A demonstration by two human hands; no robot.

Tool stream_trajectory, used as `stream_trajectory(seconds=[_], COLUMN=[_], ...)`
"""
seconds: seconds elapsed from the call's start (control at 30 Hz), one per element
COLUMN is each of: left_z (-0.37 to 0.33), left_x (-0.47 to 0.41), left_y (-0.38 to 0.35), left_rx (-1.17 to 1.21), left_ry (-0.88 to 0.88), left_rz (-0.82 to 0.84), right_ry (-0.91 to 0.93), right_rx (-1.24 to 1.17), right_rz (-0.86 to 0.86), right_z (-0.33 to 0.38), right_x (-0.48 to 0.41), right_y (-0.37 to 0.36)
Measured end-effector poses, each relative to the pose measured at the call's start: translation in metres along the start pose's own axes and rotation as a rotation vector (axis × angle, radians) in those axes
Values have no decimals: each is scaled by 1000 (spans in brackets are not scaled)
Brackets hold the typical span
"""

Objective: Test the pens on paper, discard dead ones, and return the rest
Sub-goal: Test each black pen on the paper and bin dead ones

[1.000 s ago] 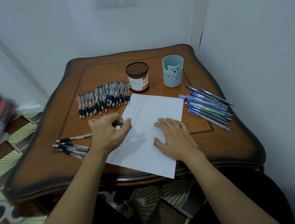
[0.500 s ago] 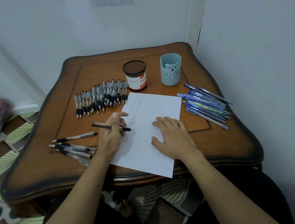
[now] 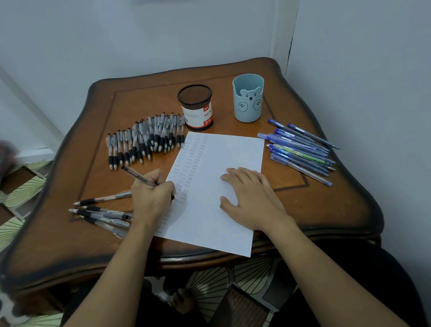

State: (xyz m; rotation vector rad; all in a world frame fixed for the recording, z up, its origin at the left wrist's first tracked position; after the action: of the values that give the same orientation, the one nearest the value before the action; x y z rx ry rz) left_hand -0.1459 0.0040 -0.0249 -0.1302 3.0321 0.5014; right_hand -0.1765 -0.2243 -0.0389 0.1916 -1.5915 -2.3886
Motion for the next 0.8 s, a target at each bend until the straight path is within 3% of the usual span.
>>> stream_trajectory(seconds=[0.8], left_z=[-3], left_x=[2], left_y=[-5], left_rx=[-201], left_ry=[-99], left_rz=[79], right_ry=[2], right_rx=[-2], right_rz=[2], right_z=[1], right_x=[0], right_y=[0])
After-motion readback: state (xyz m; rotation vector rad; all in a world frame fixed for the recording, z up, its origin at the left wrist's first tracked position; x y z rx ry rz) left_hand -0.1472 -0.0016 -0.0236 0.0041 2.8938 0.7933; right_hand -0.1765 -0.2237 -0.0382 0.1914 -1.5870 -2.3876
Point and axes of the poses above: each hand's wrist, its own x-axis away from the middle knuckle, its own y-axis out of the back of the hand, z = x × y, the point moved 1 cm from there along -x, towards the middle knuckle, and after that the axes turned 8 degrees about z, right-handed, at the moved point
